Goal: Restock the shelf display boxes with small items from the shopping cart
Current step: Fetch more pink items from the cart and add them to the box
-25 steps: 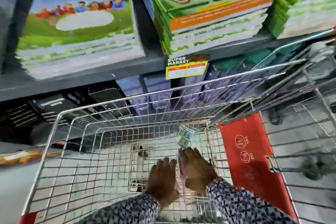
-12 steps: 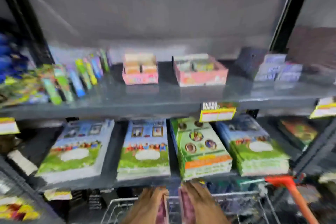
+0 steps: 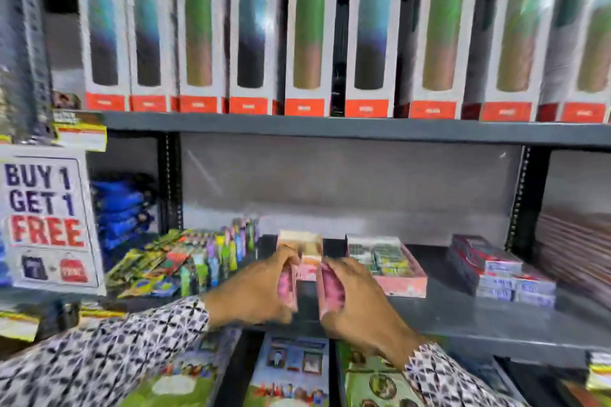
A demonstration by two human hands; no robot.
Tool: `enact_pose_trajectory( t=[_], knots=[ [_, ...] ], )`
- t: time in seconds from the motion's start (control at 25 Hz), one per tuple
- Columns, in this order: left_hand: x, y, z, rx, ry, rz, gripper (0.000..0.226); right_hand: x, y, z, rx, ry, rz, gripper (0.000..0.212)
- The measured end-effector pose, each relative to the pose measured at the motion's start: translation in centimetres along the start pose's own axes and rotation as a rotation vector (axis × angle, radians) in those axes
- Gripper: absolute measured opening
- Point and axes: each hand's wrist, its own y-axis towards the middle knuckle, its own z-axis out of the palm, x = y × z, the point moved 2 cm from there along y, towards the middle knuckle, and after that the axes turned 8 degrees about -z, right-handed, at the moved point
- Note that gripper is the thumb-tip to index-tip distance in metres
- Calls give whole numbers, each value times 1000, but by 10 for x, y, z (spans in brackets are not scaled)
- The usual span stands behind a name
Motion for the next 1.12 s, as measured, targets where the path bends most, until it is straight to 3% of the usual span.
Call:
enact_pose_trajectory(
  t=[0.08, 0.16, 0.32, 0.52, 0.64, 0.72, 0.96, 1.12],
  knots=[
    [8, 34, -9, 32, 12, -54, 85, -7, 32, 2, 11, 15, -17, 36],
    [19, 68, -12, 92, -56, -125, 79, -22, 63, 9, 70, 0, -33, 28],
    [39, 136, -8, 116, -129, -178, 75, -63, 116, 25, 238, 54, 170, 29],
    [45, 182, 9, 197, -124, -128, 79, -91, 144, 44, 384, -28, 196, 38],
    [60, 188, 14, 86, -164, -101, 63, -100, 140, 51, 296, -107, 176, 27],
    [67, 185, 14, -3, -231, -99, 59, -100, 140, 53, 235, -147, 173, 31],
    [58, 173, 24, -152, -162, -65, 57, -89, 142, 63, 121, -174, 251, 42],
    [45, 143, 17, -237, -200, 3, 59, -70, 117, 50, 64, -199, 118, 39]
  ],
)
